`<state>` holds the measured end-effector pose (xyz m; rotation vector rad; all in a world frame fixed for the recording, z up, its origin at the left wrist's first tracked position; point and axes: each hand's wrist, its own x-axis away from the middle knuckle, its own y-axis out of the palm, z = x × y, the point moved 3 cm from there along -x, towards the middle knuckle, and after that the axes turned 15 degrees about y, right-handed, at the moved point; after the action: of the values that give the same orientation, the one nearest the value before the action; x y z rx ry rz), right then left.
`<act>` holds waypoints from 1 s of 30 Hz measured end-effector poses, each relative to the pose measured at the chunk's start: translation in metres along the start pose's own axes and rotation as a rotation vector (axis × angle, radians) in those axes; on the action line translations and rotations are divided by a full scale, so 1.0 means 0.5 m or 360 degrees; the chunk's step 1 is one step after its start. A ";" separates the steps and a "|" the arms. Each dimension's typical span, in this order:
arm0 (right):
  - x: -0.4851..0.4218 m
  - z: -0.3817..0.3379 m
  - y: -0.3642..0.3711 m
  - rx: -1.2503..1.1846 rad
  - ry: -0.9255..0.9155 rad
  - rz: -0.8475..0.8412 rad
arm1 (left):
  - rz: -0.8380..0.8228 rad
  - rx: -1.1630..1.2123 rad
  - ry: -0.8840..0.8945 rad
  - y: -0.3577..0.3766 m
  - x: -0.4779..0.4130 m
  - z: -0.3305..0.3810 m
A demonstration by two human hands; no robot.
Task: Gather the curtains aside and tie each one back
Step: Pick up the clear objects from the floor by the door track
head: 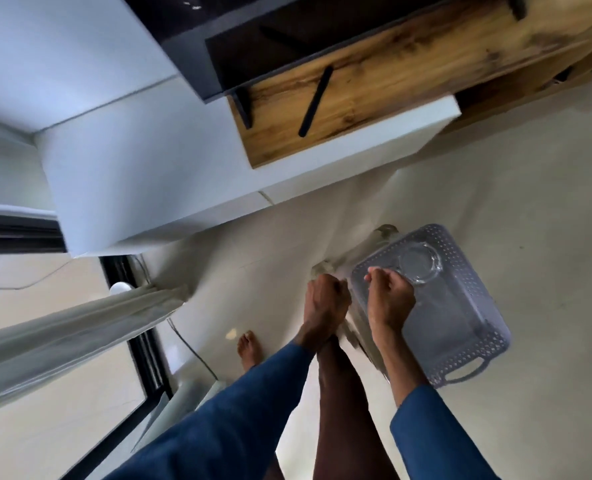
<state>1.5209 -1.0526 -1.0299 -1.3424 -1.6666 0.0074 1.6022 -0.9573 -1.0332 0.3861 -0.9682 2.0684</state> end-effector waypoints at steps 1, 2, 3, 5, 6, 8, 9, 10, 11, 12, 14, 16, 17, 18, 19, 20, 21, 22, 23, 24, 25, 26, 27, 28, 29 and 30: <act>0.029 -0.017 0.030 0.0057 -0.0107 -0.0036 | 0.0032 -0.0001 0.0002 -0.034 0.008 -0.022; 0.054 -0.032 0.060 0.0118 -0.0200 -0.0075 | 0.0061 -0.0005 -0.0005 -0.066 0.014 -0.043; 0.086 -0.044 0.100 0.0189 -0.0290 -0.0132 | 0.0105 0.0001 -0.0027 -0.106 0.022 -0.076; 0.150 -0.059 0.182 0.0303 -0.0422 -0.0268 | 0.0192 -0.0002 -0.0100 -0.180 0.037 -0.149; 0.178 -0.061 0.223 0.0359 -0.0453 -0.0345 | 0.0245 -0.0008 -0.0138 -0.217 0.044 -0.185; 0.232 -0.056 0.303 0.0489 -0.0482 -0.0464 | 0.0339 -0.0008 -0.0216 -0.288 0.058 -0.259; 0.258 -0.051 0.342 0.0561 -0.0487 -0.0508 | 0.0368 0.0001 -0.0245 -0.321 0.064 -0.296; 0.287 -0.042 0.385 0.0641 -0.0494 -0.0546 | 0.0390 0.0006 -0.0280 -0.355 0.071 -0.339; 0.311 -0.033 0.423 0.0718 -0.0506 -0.0579 | 0.0397 -0.0010 -0.0305 -0.385 0.077 -0.378; 0.332 -0.024 0.455 0.0788 -0.0529 -0.0614 | 0.0388 -0.0042 -0.0332 -0.411 0.082 -0.411; 0.384 0.003 0.532 0.0884 -0.0563 -0.0684 | 0.0361 -0.0132 -0.0370 -0.469 0.095 -0.496; 0.437 0.032 0.608 0.0949 -0.0576 -0.0717 | 0.0353 -0.0236 -0.0347 -0.525 0.108 -0.579; 0.459 0.044 0.637 0.0981 -0.0576 -0.0722 | 0.0368 -0.0310 -0.0310 -0.550 0.112 -0.608; 0.486 0.063 0.676 0.1017 -0.0575 -0.0737 | 0.0389 -0.0401 -0.0271 -0.582 0.118 -0.647; 0.512 0.082 0.711 0.1050 -0.0575 -0.0763 | 0.0400 -0.0522 -0.0216 -0.611 0.120 -0.682; 0.540 0.102 0.749 0.1087 -0.0575 -0.0796 | 0.0378 -0.0678 -0.0152 -0.641 0.120 -0.721; 0.565 0.120 0.784 0.1132 -0.0568 -0.0828 | 0.0312 -0.0848 -0.0101 -0.668 0.117 -0.755; 0.585 0.136 0.813 0.1180 -0.0571 -0.0857 | 0.0236 -0.0990 -0.0081 -0.692 0.113 -0.783; 0.605 0.154 0.848 0.1234 -0.0586 -0.0890 | 0.0174 -0.1081 -0.0106 -0.717 0.111 -0.817; 0.623 0.169 0.880 0.1281 -0.0602 -0.0925 | 0.0115 -0.1126 -0.0176 -0.739 0.110 -0.849; 0.638 0.184 0.914 0.1327 -0.0613 -0.0961 | 0.0069 -0.1132 -0.0269 -0.757 0.107 -0.886; 0.651 0.196 0.944 0.1374 -0.0622 -0.0988 | 0.0032 -0.1103 -0.0374 -0.771 0.106 -0.920; 0.659 0.204 0.971 0.1413 -0.0635 -0.1006 | -0.0012 -0.1064 -0.0478 -0.781 0.105 -0.951; 0.664 0.216 1.004 0.1452 -0.0646 -0.1017 | -0.0052 -0.1008 -0.0582 -0.787 0.103 -0.987; 0.668 0.226 1.035 0.1481 -0.0653 -0.1024 | -0.0075 -0.0938 -0.0688 -0.790 0.102 -1.021; 0.669 0.237 1.069 0.1520 -0.0667 -0.1031 | -0.0077 -0.0851 -0.0805 -0.789 0.100 -1.056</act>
<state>1.8652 -0.5272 -1.1601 -0.0638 -1.9748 0.6538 1.9059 -0.3828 -1.1553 0.6481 -1.7354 1.6037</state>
